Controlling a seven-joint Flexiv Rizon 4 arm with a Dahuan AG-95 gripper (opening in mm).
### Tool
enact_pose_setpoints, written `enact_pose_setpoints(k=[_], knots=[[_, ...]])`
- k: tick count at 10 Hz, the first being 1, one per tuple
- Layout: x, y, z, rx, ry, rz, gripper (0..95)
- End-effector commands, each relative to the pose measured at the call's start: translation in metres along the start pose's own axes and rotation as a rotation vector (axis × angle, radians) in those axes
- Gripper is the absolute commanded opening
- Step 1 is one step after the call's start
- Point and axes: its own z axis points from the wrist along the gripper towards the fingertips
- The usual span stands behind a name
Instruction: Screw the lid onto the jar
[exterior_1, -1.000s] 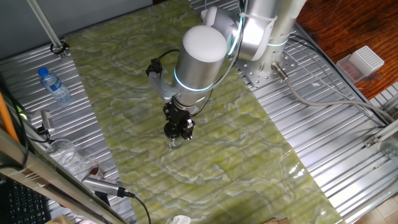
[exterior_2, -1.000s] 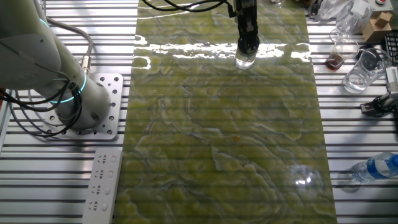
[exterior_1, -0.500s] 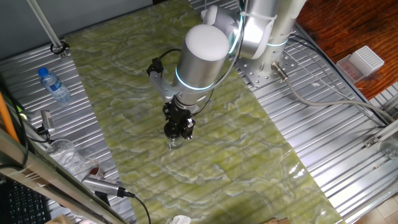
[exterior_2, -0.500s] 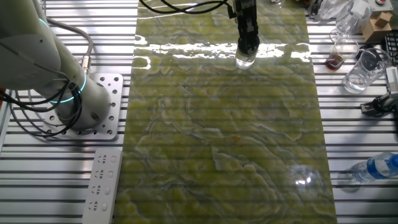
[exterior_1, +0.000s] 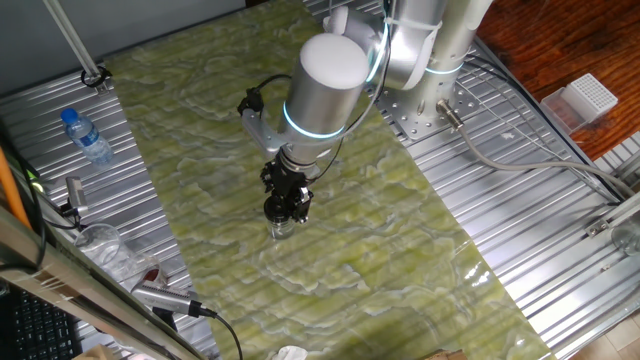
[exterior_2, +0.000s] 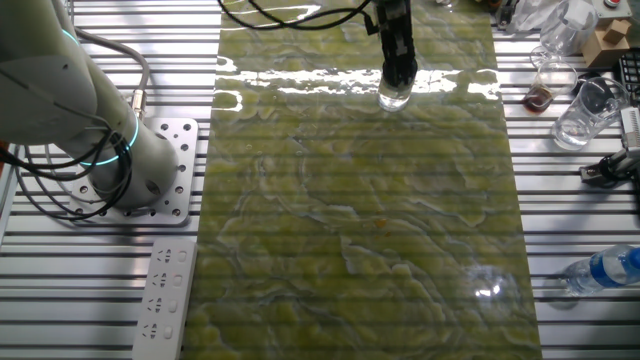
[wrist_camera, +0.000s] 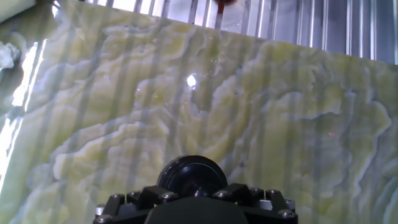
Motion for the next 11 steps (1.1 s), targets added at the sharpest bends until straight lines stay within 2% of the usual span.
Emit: enact_pose_setpoints(k=[1, 7, 11], knots=[[-0.0009, 0.0010, -0.0006, -0.020, -0.016, 0.006, 76.0], [-0.0013, 0.0015, 0.0018, -0.042, -0.042, 0.024, 76.0], [-0.0034, 0.0014, 0.0028, -0.049, -0.045, 0.029, 76.0]])
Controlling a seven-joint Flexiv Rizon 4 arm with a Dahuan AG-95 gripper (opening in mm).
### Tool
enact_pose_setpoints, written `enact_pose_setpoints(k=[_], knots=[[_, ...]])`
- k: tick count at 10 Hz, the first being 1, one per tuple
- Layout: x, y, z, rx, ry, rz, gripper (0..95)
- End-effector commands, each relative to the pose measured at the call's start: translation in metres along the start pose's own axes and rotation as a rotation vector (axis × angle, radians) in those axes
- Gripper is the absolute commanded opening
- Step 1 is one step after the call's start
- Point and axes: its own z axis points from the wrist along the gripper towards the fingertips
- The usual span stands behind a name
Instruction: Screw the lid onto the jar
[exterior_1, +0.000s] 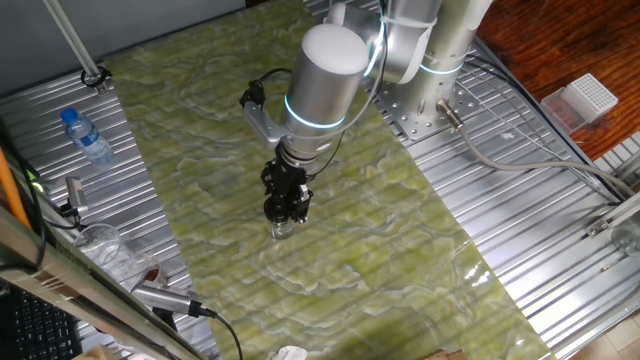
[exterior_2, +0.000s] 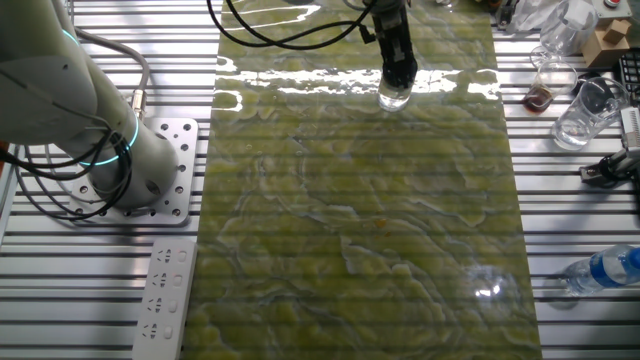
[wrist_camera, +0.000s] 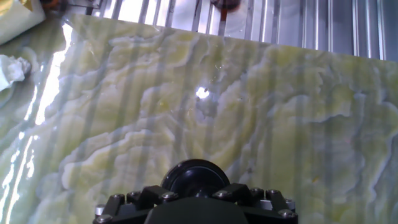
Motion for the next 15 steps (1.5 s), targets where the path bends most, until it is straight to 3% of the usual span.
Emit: enact_pose_setpoints(k=[1, 8, 9, 15], knots=[[-0.0007, -0.0008, -0.0011, -0.003, -0.003, 0.004, 76.0], [-0.0035, -0.0007, 0.0005, -0.014, -0.007, 0.023, 76.0], [-0.0042, -0.0007, 0.0006, -0.014, -0.007, 0.026, 57.0], [-0.0048, -0.0007, 0.0008, -0.016, -0.004, 0.027, 57.0]])
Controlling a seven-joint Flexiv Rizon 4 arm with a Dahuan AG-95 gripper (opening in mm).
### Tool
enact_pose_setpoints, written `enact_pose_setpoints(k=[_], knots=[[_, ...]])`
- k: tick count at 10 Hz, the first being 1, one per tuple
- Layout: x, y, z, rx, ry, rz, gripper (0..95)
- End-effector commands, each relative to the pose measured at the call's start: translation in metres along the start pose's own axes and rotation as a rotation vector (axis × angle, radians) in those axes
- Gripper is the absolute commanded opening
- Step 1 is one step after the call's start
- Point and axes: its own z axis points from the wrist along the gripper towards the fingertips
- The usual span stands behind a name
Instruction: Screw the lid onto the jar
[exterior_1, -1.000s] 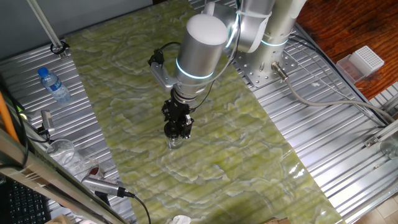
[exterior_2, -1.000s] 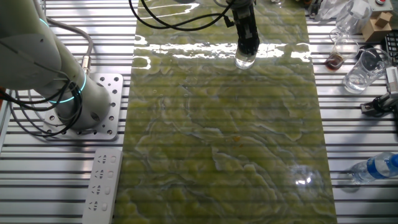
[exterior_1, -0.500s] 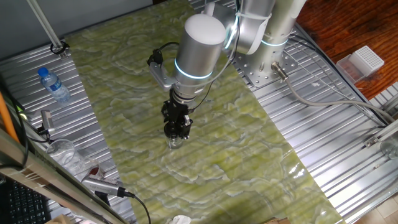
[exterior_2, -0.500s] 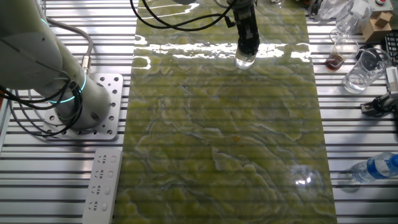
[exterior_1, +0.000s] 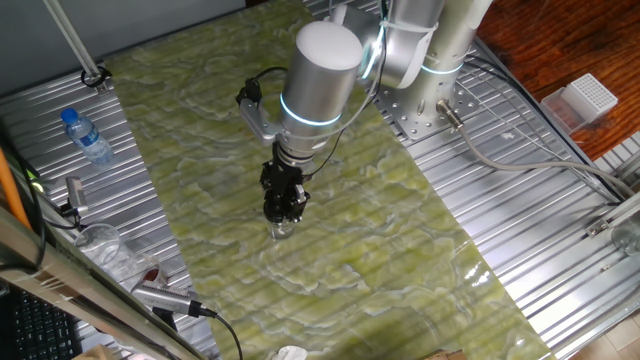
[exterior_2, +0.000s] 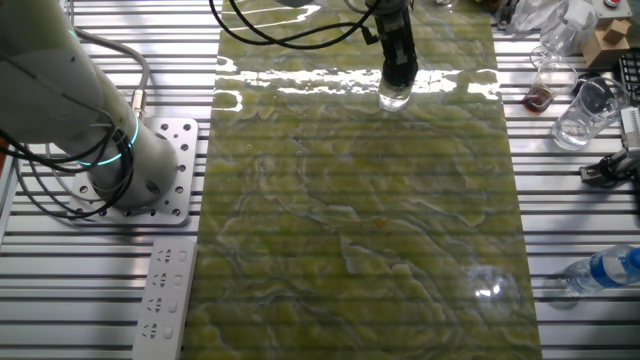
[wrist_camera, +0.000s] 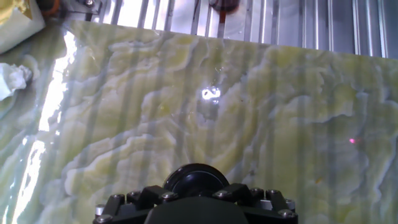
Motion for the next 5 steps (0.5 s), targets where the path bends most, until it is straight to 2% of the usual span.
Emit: enact_pose_setpoints(k=[1, 2, 5], knots=[[-0.0002, -0.0005, -0.0001, 0.005, 0.009, -0.001, 57.0], [-0.0003, -0.0006, -0.0004, 0.008, 0.013, -0.002, 57.0], [-0.0009, -0.0008, -0.0013, 0.044, 0.021, -0.018, 57.0]])
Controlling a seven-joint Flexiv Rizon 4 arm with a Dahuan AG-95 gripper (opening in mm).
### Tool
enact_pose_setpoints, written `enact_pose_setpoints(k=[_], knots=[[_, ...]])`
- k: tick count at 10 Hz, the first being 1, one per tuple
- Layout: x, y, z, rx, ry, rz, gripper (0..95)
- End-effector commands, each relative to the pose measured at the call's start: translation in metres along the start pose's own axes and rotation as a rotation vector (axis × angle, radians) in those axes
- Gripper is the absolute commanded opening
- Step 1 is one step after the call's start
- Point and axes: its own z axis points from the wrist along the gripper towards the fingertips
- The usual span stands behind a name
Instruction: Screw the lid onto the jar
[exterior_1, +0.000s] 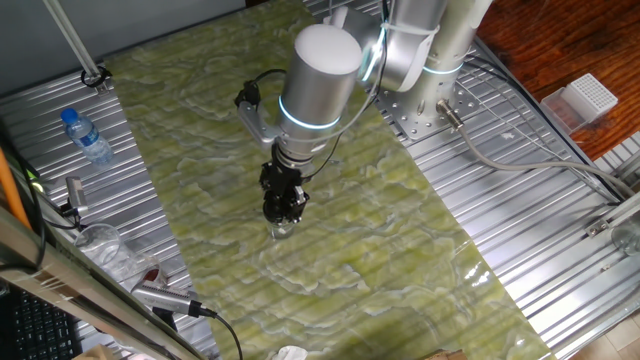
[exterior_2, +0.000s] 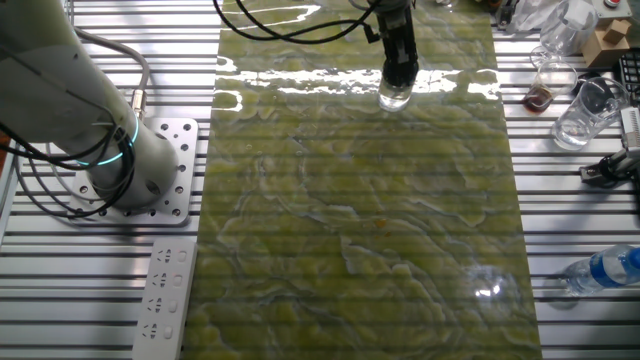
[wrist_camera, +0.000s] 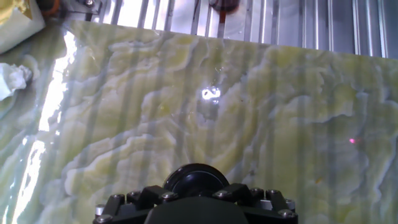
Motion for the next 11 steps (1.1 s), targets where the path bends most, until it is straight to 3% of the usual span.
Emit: enact_pose_setpoints(k=[1, 6, 7, 10, 11], knots=[[-0.0009, -0.0009, -0.0002, 0.027, -0.002, -0.003, 57.0], [-0.0036, -0.0009, -0.0005, 0.054, 0.015, -0.008, 57.0], [-0.0044, -0.0009, -0.0007, 0.071, 0.016, -0.011, 57.0], [-0.0058, -0.0008, -0.0006, 0.067, 0.015, -0.003, 57.0], [-0.0058, -0.0008, -0.0006, 0.064, 0.013, -0.003, 76.0]])
